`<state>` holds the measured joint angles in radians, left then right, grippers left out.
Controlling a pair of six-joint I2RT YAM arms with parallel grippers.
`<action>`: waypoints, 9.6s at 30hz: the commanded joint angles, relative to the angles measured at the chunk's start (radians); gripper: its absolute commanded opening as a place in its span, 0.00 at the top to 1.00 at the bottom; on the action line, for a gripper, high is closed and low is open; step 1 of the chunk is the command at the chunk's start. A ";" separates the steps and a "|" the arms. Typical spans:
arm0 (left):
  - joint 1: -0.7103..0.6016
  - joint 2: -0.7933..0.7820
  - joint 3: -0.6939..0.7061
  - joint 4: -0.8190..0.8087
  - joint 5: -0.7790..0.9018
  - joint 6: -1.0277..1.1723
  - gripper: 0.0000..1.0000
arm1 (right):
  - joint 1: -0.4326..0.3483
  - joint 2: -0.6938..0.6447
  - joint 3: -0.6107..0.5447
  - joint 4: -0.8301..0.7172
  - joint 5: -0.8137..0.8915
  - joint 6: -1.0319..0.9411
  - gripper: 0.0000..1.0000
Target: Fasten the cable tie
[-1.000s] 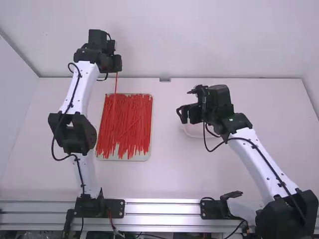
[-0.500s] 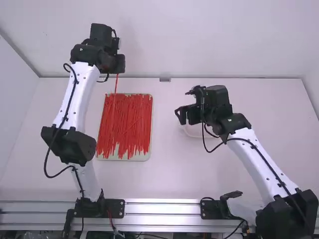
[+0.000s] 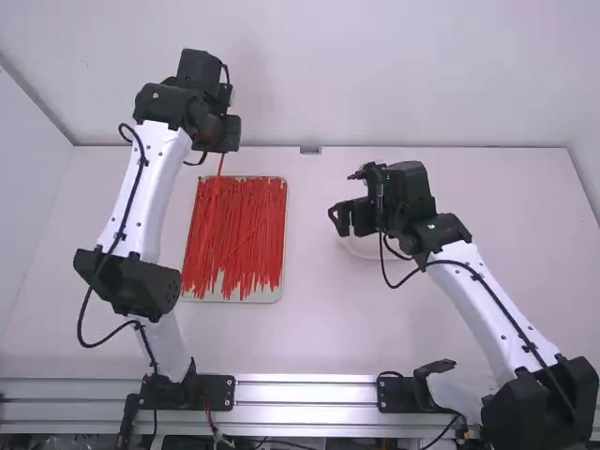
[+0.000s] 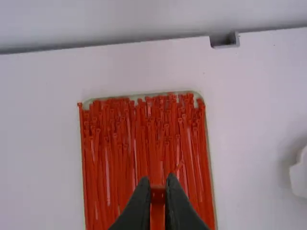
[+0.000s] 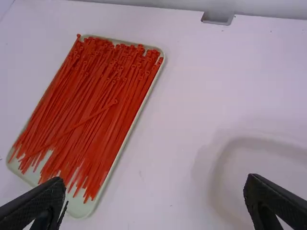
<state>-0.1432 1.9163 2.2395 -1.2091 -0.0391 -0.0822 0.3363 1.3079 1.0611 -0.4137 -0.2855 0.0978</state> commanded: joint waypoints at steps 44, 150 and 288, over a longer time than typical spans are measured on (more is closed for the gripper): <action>-0.015 -0.874 -1.059 0.698 0.161 -0.220 0.98 | 0.084 0.000 0.032 0.244 -0.371 0.064 0.01; 0.019 -0.571 -1.127 2.130 1.452 -0.517 0.29 | 0.078 0.000 0.032 0.761 -0.712 -0.201 1.00; 0.150 -0.192 -0.449 0.615 1.411 -0.689 0.98 | 0.160 0.000 0.031 0.566 -1.053 -1.539 0.63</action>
<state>-0.0074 1.7195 1.7702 -0.5938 1.3464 -0.7788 0.4969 1.3079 1.0611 0.1535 -1.3159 -1.4467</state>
